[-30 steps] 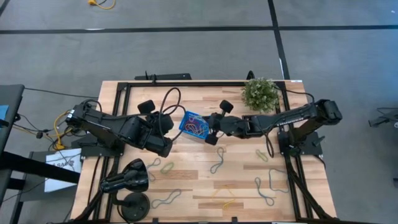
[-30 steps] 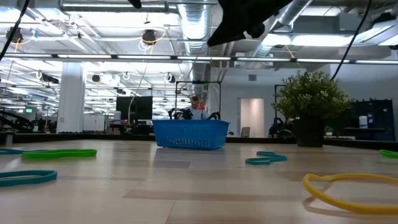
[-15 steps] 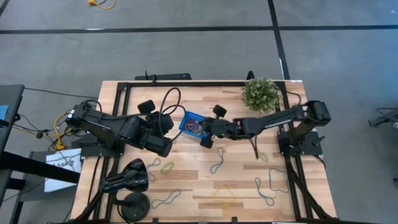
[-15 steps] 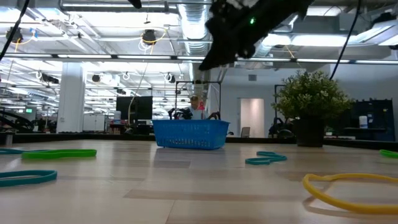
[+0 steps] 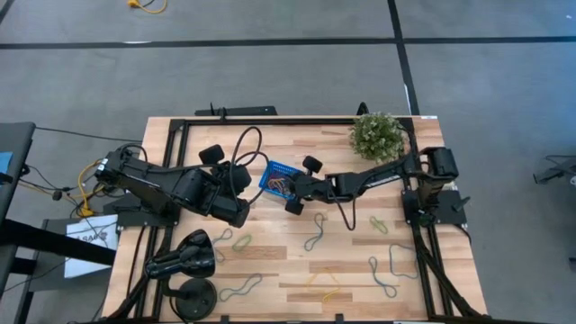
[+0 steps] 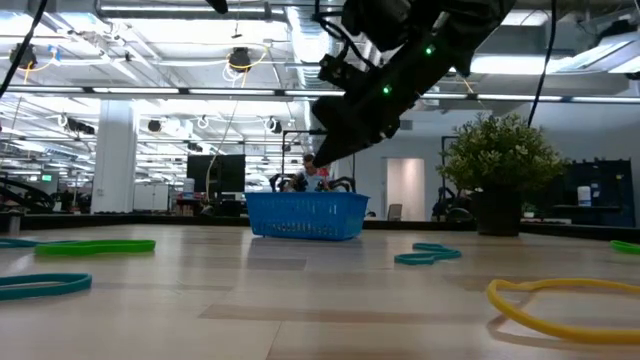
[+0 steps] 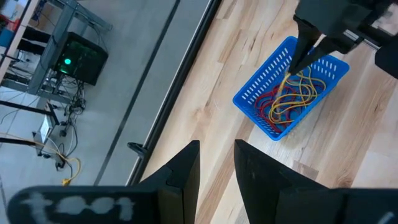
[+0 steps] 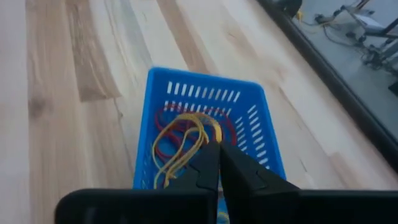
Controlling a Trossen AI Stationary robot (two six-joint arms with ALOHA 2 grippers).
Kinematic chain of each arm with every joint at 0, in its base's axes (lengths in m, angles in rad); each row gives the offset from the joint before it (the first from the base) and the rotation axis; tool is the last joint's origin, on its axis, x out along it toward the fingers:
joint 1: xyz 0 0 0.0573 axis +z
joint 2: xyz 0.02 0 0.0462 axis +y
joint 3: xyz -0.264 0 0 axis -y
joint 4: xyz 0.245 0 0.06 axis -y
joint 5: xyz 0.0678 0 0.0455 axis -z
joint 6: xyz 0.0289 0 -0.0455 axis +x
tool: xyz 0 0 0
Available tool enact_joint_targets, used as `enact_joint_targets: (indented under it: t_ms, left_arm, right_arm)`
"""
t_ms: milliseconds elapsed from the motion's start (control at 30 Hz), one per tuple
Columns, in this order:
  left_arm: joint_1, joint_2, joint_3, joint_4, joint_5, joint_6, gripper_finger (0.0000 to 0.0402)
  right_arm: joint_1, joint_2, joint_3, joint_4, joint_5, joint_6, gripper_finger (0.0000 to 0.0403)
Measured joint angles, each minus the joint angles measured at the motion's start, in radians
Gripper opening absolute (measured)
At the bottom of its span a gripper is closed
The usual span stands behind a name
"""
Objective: Pick and place items into bin
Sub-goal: Put the yellow rubber band into the blue bin
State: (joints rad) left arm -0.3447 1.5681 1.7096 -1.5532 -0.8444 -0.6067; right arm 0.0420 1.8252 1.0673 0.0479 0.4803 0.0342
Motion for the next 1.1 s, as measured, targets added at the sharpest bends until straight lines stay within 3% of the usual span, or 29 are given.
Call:
enact_joint_targets:
  t_ms: [533, 767, 900, 1033, 1100]
  left_arm:
    - [0.0, 0.0, 0.0, 0.0, 0.0, -0.009, 0.0088]
    - [0.0, 0.0, 0.0, 0.0, -0.014, -0.014, 0.0088]
    - [0.0, 0.005, 0.0, 0.003, -0.066, -0.025, 0.0088]
    - [0.0, 0.005, 0.0, 0.028, -0.078, -0.024, 0.0088]
    - [0.0, 0.005, 0.0, 0.043, -0.085, -0.012, 0.0088]
  right_arm:
    - [-0.006, -0.02, 0.001, -0.021, -0.005, -0.015, 0.0159]
    - [0.13, -0.183, 0.067, -0.315, -0.014, -0.034, 0.0196]
    - [0.251, -0.296, 0.086, -0.459, -0.128, 0.008, 0.0196]
    - [0.362, -0.392, 0.085, -0.568, -0.292, 0.176, 0.0188]
    - [0.416, -0.416, 0.086, -0.6, -0.301, 0.266, 0.0185]
